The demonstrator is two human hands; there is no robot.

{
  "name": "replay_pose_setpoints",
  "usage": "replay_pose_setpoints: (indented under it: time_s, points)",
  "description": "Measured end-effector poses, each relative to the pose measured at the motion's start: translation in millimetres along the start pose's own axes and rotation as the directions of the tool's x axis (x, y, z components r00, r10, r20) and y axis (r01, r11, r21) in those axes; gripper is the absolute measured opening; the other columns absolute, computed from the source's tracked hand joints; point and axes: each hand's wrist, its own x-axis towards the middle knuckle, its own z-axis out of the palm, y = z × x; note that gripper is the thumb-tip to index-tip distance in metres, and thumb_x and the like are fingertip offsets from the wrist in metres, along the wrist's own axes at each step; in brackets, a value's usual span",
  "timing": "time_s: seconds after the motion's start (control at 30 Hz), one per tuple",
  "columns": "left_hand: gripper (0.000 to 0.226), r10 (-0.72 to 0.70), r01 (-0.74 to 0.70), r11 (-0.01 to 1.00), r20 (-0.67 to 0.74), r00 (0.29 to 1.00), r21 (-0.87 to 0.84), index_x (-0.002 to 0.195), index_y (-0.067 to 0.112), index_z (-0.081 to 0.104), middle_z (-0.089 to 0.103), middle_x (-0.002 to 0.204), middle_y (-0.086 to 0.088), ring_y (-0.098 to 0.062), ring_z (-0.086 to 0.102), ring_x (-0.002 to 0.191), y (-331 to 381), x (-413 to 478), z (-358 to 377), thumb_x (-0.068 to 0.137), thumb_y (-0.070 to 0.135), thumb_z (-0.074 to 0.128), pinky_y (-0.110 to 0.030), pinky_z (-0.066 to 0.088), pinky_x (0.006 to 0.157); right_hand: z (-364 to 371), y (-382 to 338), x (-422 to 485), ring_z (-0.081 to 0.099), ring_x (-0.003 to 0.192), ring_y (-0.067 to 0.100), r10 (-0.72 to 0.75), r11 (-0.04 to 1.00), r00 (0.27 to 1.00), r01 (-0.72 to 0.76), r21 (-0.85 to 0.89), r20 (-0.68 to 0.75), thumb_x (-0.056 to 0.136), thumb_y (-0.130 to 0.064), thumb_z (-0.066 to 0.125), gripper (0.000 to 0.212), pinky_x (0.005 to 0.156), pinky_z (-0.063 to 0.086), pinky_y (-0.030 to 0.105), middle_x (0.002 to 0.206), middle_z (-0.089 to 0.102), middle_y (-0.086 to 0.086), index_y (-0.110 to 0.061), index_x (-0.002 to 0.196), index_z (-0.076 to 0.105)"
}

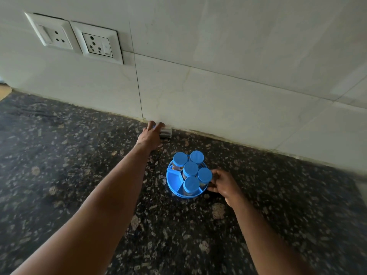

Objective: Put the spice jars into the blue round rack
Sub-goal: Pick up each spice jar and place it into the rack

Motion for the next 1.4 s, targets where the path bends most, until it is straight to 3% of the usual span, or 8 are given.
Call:
replay_pose_setpoints:
  time_s: [0.23, 0.37, 0.47, 0.7, 0.93, 1.2, 1.33, 1.4]
  points:
    - [0.044, -0.178, 0.085, 0.862, -0.14, 0.974, -0.5, 0.125, 0.021, 0.06, 0.062, 0.12, -0.01, -0.023, 0.06, 0.095, -17.7, -45.1, 0.9, 0.082, 0.022, 0.071, -0.029, 0.044, 0.077, 5.7, 10.1, -7.9, 0.067, 0.089, 0.014, 0.0, 0.996, 1.0, 0.003, 0.088, -0.028, 0.099, -0.007, 0.051, 0.026, 0.059, 0.057, 0.024, 0.117, 0.066, 0.008, -0.007, 0.124, 0.06]
    - [0.04, -0.305, 0.054, 0.524, -0.128, 0.944, -0.85, 0.113, 0.022, 0.056, 0.072, 0.105, -0.007, -0.019, 0.07, 0.082, -15.7, -100.1, -3.6, 0.08, 0.027, 0.077, -0.033, 0.058, 0.07, 11.0, 18.9, -9.2, 0.068, 0.09, 0.019, 0.02, 0.993, 0.997, -0.012, 0.119, -0.069, 0.099, -0.007, 0.052, 0.028, 0.066, 0.06, 0.032, 0.121, 0.067, 0.014, -0.005, 0.126, 0.059]
    - [0.04, -0.304, -0.052, 0.373, -0.175, 0.937, -0.926, 0.11, 0.019, 0.053, 0.072, 0.101, -0.011, -0.018, 0.069, 0.083, -7.4, -138.5, -5.8, 0.08, 0.023, 0.079, -0.036, 0.059, 0.077, 12.5, 23.4, -11.6, 0.068, 0.083, 0.019, 0.007, 0.993, 0.998, 0.0, 0.119, -0.062, 0.1, -0.01, 0.052, 0.027, 0.068, 0.061, 0.032, 0.117, 0.068, 0.018, -0.001, 0.124, 0.058]
    - [0.045, -0.193, -0.058, 0.667, -0.247, 0.95, -0.743, 0.109, 0.027, 0.068, 0.071, 0.101, 0.008, -0.009, 0.068, 0.082, 20.7, -183.5, 8.9, 0.068, 0.031, 0.086, -0.025, 0.057, 0.074, 16.7, 25.1, -21.9, 0.07, 0.097, 0.03, 0.013, 0.986, 0.998, -0.001, 0.165, -0.067, 0.098, -0.013, 0.056, 0.018, 0.067, 0.057, 0.031, 0.115, 0.069, 0.022, -0.003, 0.112, 0.06]
    - [0.055, -0.012, -0.149, 0.827, -0.281, 0.96, -0.542, 0.117, 0.032, 0.064, 0.07, 0.107, 0.008, -0.015, 0.067, 0.09, 38.1, -184.3, 17.6, 0.066, 0.032, 0.085, -0.034, 0.057, 0.08, 14.5, 27.8, -23.3, 0.065, 0.096, 0.023, 0.025, 0.989, 0.998, -0.015, 0.146, -0.064, 0.1, -0.012, 0.051, 0.027, 0.073, 0.057, 0.032, 0.116, 0.067, 0.019, 0.0, 0.123, 0.057]
    - [0.052, 0.105, -0.178, 0.895, -0.193, 0.976, -0.409, 0.125, 0.031, 0.062, 0.063, 0.127, 0.004, -0.019, 0.057, 0.116, 32.5, -182.4, 40.9, 0.076, 0.039, 0.077, -0.041, 0.048, 0.098, 13.2, 28.1, -17.3, 0.067, 0.088, 0.023, 0.053, 0.988, 0.997, -0.045, 0.146, -0.055, 0.098, -0.011, 0.053, 0.025, 0.064, 0.056, 0.03, 0.118, 0.068, 0.02, -0.004, 0.122, 0.057]
    - [0.046, -0.121, -0.026, 0.777, -0.189, 0.974, -0.628, 0.12, 0.025, 0.065, 0.065, 0.118, -0.002, -0.019, 0.062, 0.106, 35.3, -182.2, 39.8, 0.086, 0.053, 0.051, -0.039, 0.053, 0.089, 10.5, 26.1, -14.9, 0.07, 0.093, 0.025, 0.092, 0.98, 0.995, -0.082, 0.183, -0.043, 0.097, -0.01, 0.054, 0.022, 0.071, 0.059, 0.034, 0.115, 0.07, 0.019, -0.007, 0.118, 0.058]
    - [0.039, -0.245, 0.154, 0.703, -0.034, 0.969, -0.694, 0.104, 0.018, 0.069, 0.07, 0.106, -0.01, -0.029, 0.066, 0.097, 38.4, -173.5, 39.4, 0.088, 0.045, 0.046, -0.048, 0.056, 0.087, 12.4, 27.4, -12.3, 0.071, 0.099, 0.027, 0.111, 0.974, 0.992, -0.096, 0.207, -0.06, 0.096, -0.01, 0.053, 0.025, 0.076, 0.061, 0.037, 0.115, 0.071, 0.018, -0.007, 0.12, 0.059]
